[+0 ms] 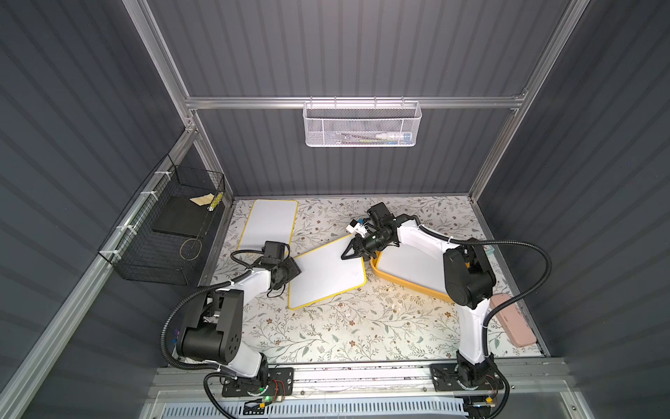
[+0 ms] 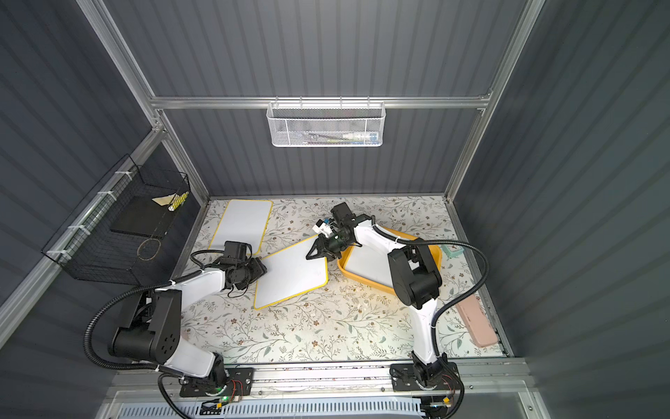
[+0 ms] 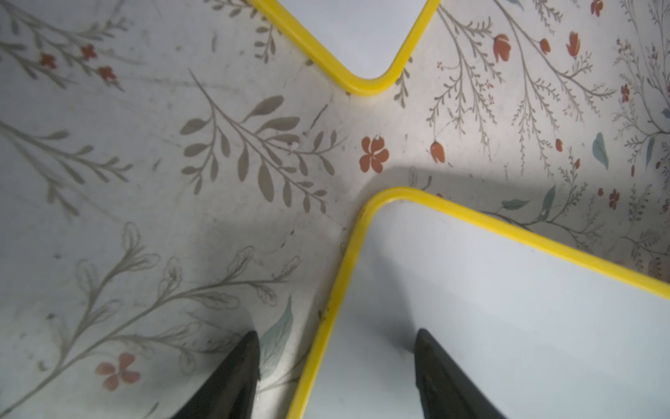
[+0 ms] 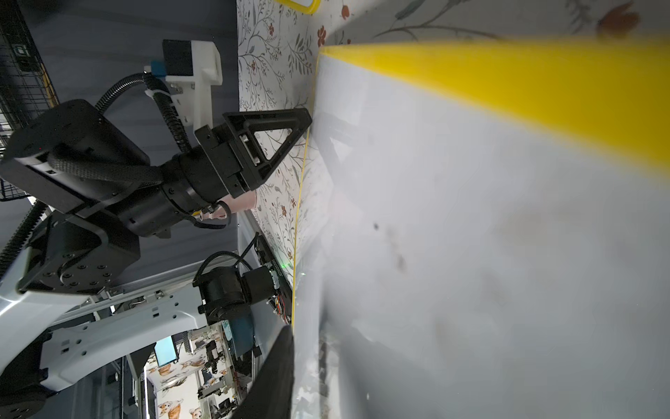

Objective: Put the whiteboard into the storage box
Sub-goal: Pick up the whiteboard at the center of the board.

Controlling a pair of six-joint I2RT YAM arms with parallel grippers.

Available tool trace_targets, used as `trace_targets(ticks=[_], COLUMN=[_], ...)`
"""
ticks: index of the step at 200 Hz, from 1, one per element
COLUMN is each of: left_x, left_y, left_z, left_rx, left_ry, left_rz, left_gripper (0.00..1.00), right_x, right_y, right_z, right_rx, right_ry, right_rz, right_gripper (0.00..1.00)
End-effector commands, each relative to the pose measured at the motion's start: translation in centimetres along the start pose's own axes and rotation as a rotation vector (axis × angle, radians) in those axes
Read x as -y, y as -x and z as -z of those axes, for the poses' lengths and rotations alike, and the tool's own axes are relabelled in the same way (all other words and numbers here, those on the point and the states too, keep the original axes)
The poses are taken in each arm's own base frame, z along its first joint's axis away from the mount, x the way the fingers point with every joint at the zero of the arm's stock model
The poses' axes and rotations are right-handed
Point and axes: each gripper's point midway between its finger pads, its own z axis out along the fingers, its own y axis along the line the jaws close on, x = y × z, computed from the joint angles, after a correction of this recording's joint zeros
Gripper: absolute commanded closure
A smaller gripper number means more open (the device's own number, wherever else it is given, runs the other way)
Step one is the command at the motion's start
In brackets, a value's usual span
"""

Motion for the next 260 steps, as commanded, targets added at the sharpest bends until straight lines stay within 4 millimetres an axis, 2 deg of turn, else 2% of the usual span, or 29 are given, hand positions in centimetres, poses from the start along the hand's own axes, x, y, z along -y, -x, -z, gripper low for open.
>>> trace_targets(ticks=[1, 9, 23, 38, 71, 98, 134, 171, 232, 260], left_x=[-4.4, -4.4, -4.3, -4.3, -4.2, -4.0, -3.9, -3.5, -2.0, -1.1], left_y=[-6.4, -6.4, -6.4, -6.4, -6.3, -6.4, -6.3, -6.2, -5.6, -4.9], left_z=[-0.7, -0.7, -0.6, -0.7, -0.7, -0.8, -0.8, -0.5, 0.6, 1.6], left_rx=[-0.229, -0.230, -0.232, -0.233, -0.232, -0.238, -0.238, -0.232, -0.186, -0.135], left_ry=[0.140, 0.139, 0.138, 0.137, 0.133, 0.125, 0.120, 0.100, 0.002, -0.052], left_rz=[0.011, 0.009, 0.009, 0.007, 0.006, 0.004, 0.004, -0.001, -0.034, -0.044], left_gripper=[0.32, 0.32, 0.32, 0.32, 0.32, 0.33, 0.33, 0.33, 0.32, 0.32], right_x=[-1.1, -0.9, -0.7, -0.4, -0.2, -0.1, 0.0, 0.1, 0.8, 0.9], right_y=[-0.1, -0.1, -0.2, -0.3, -0.3, -0.5, -0.5, -0.3, -0.3, -0.5], right_z=[1.2, 1.5, 1.9, 2.4, 3.1, 3.5, 3.4, 3.4, 3.9, 4.6], right_rx=[0.018, 0.023, 0.033, 0.047, 0.067, 0.075, 0.077, 0.095, 0.126, 0.155], right_ry=[0.026, 0.023, 0.013, 0.009, 0.013, 0.015, 0.022, 0.021, -0.009, -0.001], right_rz=[0.024, 0.021, 0.019, 0.016, 0.008, 0.007, 0.005, 0.006, 0.010, 0.015], right_gripper=[0.72, 0.70, 0.59, 0.52, 0.50, 0.52, 0.62, 0.77, 1.00, 1.00])
